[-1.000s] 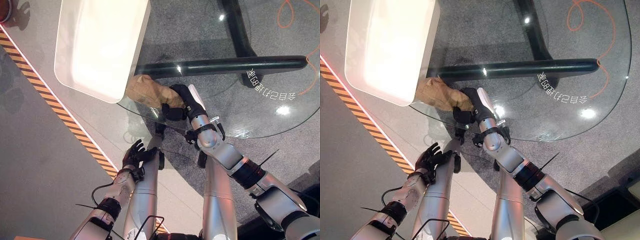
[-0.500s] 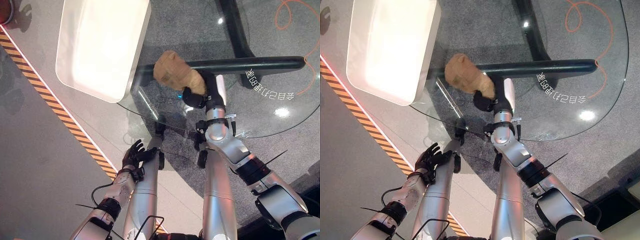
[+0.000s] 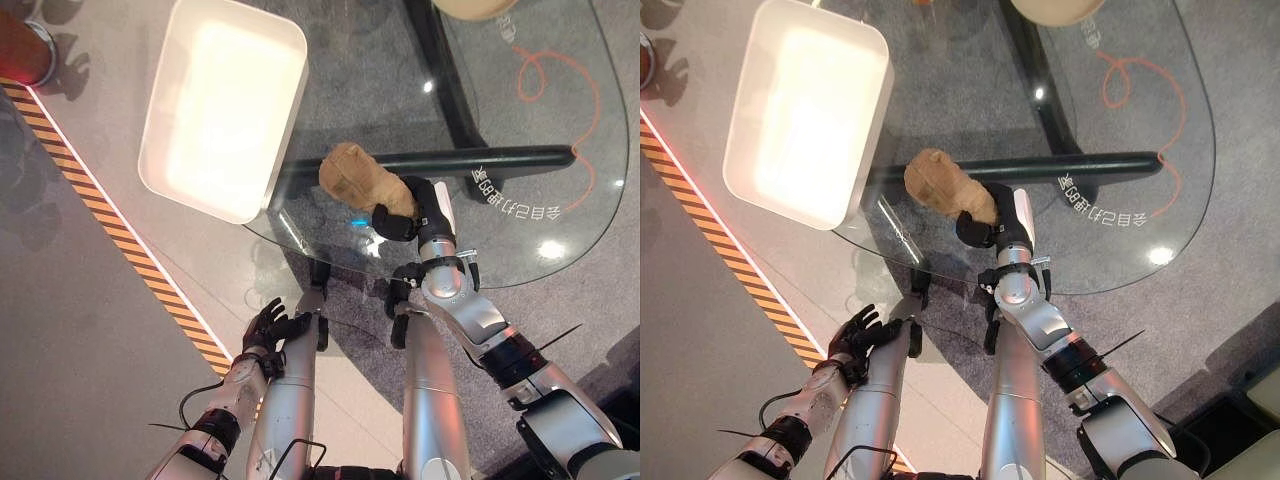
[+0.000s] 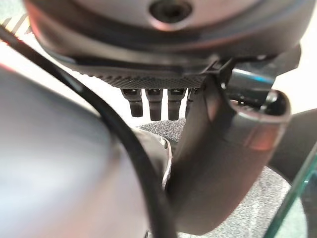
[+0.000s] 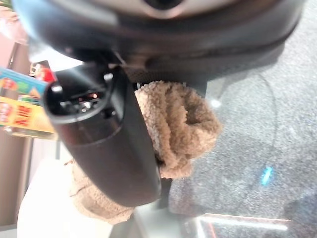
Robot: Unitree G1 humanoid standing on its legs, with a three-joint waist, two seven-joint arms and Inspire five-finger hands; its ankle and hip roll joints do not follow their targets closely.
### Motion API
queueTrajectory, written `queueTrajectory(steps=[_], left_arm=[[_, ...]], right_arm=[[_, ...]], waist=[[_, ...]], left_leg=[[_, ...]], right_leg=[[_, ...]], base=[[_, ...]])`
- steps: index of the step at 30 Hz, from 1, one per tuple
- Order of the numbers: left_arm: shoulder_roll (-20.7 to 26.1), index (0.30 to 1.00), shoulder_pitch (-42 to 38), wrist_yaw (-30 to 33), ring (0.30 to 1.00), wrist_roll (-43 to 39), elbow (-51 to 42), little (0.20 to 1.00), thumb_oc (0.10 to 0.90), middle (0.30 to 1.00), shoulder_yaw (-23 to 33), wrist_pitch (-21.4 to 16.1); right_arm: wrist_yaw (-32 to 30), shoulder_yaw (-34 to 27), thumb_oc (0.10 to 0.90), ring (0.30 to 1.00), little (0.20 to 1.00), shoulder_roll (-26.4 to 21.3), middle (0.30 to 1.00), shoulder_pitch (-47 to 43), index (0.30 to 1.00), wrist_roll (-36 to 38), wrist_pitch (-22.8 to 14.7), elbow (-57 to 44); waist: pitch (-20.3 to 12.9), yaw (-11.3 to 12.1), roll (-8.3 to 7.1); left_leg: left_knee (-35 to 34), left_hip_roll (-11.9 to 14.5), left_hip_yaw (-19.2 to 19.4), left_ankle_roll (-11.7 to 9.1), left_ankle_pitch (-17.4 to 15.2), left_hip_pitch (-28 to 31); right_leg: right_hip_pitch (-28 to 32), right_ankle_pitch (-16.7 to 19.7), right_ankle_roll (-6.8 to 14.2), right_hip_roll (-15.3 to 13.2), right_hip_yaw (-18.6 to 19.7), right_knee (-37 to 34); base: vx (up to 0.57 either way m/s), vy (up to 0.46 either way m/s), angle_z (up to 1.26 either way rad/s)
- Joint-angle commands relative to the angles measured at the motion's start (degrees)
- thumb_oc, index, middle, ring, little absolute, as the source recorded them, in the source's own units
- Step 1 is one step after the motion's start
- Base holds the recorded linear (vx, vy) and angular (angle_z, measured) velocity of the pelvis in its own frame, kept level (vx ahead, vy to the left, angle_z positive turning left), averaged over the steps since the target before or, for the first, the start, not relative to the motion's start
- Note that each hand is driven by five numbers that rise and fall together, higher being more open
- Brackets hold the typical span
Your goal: Wipe the table with a cloth and put it in the basket.
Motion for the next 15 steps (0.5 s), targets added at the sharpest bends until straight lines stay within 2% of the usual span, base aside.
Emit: queueTrajectory(steps=[1,6,9,15], left_arm=[[0.08,0.900,7.21,-3.53,0.900,0.41,-1.05,0.900,0.800,0.900,0.79,-1.24],[0.84,0.900,9.27,-6.69,0.900,-0.62,-3.05,0.900,0.800,0.900,1.88,-2.06],[2.14,0.900,11.21,-7.36,0.900,-2.82,-7.25,0.900,0.800,0.900,2.51,-2.10],[4.71,0.900,14.30,-6.71,0.900,-6.86,-19.75,0.900,0.800,0.900,3.75,1.94]], right_arm=[[0.60,-3.14,0.100,0.300,0.200,0.63,0.300,-3.24,0.300,0.69,-7.35,-8.15],[1.64,-4.70,0.100,0.300,0.200,0.28,0.300,-0.41,0.300,2.01,-8.44,-8.54],[3.08,-6.14,0.100,0.300,0.200,0.99,0.300,2.64,0.300,3.97,-10.00,-8.03],[4.50,-9.56,0.100,0.300,0.200,1.51,0.300,9.10,0.300,5.58,-13.80,-7.21]], waist=[[-1.00,0.57,-0.56],[-1.00,0.89,-1.14],[-1.00,1.27,-1.33],[-1.00,1.87,-1.48]], left_leg=[[4.98,-2.86,5.94,3.94,-9.43,4.46],[3.01,-2.83,5.40,3.79,-9.52,10.34],[2.72,-2.91,4.92,3.82,-10.05,14.11],[2.22,-3.63,3.53,3.93,-10.10,18.45]], right_leg=[[3.08,7.44,0.20,3.26,-2.20,-9.99],[9.05,6.89,0.37,3.33,-2.38,-11.59],[13.10,5.70,0.14,3.44,-2.73,-11.44],[18.78,5.07,-0.32,3.11,-3.92,-12.72]], base=[[-0.04,-0.044,0.01],[-0.02,-0.026,0.02],[-0.01,-0.031,0.01],[0.00,-0.044,0.08]])
